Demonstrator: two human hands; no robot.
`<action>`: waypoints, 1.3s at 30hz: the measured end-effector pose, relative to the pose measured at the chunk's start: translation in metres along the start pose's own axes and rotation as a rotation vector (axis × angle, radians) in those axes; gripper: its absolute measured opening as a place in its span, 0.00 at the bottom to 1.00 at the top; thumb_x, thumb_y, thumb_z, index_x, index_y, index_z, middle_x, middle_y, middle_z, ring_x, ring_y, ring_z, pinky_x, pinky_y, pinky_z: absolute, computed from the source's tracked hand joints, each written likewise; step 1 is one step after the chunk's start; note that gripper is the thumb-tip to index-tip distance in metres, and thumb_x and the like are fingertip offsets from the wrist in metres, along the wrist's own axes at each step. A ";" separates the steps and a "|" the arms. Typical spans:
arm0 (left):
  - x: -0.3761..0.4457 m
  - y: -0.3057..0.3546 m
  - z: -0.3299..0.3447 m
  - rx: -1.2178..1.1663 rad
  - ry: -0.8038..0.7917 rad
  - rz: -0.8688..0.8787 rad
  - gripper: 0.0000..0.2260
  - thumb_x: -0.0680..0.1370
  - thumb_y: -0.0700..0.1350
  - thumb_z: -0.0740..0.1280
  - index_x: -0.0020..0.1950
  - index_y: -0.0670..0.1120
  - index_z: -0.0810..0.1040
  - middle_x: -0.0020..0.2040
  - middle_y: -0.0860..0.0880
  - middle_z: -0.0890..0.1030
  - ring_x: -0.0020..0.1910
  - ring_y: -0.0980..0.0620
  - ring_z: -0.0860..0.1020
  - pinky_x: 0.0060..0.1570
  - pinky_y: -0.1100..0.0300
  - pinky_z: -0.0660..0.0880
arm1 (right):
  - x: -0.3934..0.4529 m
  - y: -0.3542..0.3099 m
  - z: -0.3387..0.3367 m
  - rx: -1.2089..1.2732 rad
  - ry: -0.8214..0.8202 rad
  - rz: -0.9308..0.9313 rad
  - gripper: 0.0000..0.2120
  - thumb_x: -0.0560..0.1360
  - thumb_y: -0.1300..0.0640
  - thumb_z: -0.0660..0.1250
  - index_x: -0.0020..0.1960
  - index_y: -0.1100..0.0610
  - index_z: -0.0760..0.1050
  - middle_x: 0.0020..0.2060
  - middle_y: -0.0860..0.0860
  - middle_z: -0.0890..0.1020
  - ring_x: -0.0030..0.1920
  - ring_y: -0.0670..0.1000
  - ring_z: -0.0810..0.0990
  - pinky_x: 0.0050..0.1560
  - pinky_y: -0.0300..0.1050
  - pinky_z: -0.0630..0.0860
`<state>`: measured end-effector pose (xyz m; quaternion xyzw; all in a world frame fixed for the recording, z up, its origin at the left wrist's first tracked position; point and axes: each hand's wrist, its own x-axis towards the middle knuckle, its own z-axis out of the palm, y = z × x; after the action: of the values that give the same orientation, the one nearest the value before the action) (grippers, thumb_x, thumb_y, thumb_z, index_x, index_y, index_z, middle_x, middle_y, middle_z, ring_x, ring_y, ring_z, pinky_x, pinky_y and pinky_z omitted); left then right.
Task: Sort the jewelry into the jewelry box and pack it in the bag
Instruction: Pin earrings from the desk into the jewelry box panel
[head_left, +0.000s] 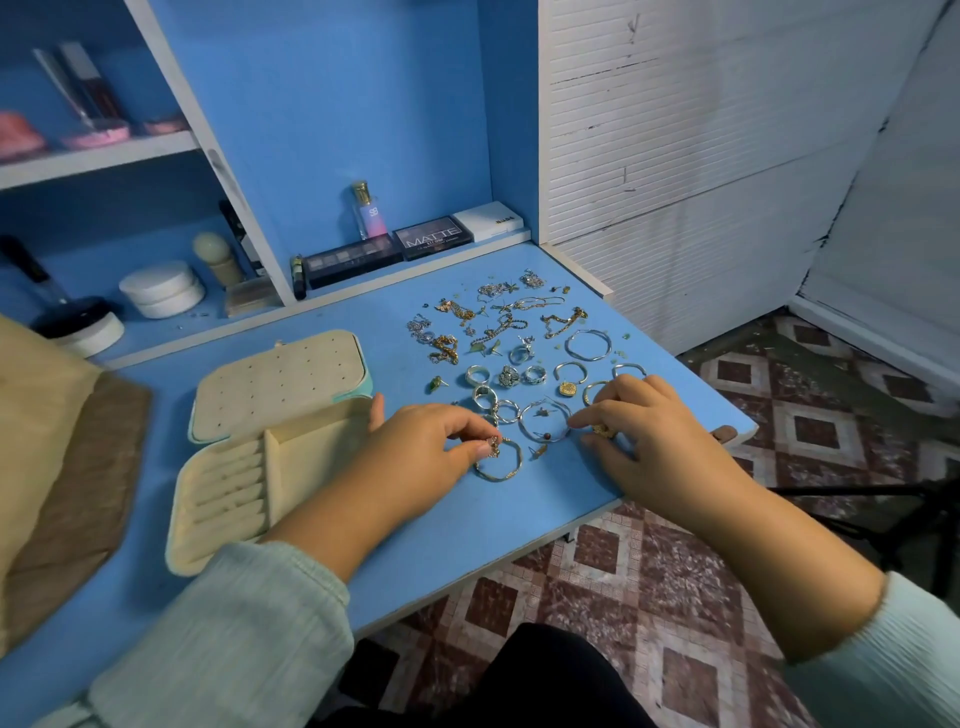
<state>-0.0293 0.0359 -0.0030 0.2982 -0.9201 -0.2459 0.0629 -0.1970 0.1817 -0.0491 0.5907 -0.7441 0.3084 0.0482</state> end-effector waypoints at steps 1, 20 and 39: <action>0.000 0.000 0.000 0.003 0.007 0.001 0.06 0.78 0.52 0.64 0.43 0.63 0.72 0.42 0.66 0.75 0.54 0.64 0.71 0.71 0.50 0.35 | 0.001 0.000 -0.001 0.001 -0.009 0.012 0.08 0.71 0.61 0.71 0.50 0.54 0.81 0.43 0.49 0.76 0.44 0.50 0.68 0.44 0.44 0.68; -0.003 0.004 0.005 -0.063 0.087 -0.026 0.09 0.76 0.49 0.67 0.37 0.56 0.72 0.43 0.62 0.77 0.43 0.69 0.71 0.72 0.54 0.38 | -0.002 -0.002 -0.005 -0.012 -0.059 -0.008 0.08 0.72 0.51 0.67 0.48 0.51 0.83 0.39 0.46 0.72 0.41 0.51 0.69 0.39 0.40 0.66; -0.003 0.004 0.009 0.051 0.102 0.005 0.12 0.77 0.48 0.64 0.39 0.65 0.70 0.41 0.65 0.75 0.50 0.62 0.73 0.72 0.51 0.38 | 0.009 -0.001 -0.012 -0.103 -0.093 0.041 0.10 0.75 0.54 0.67 0.55 0.52 0.80 0.48 0.50 0.76 0.50 0.53 0.70 0.50 0.47 0.71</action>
<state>-0.0315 0.0442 -0.0084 0.3096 -0.9224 -0.2070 0.1027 -0.2029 0.1803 -0.0348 0.5856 -0.7724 0.2429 0.0374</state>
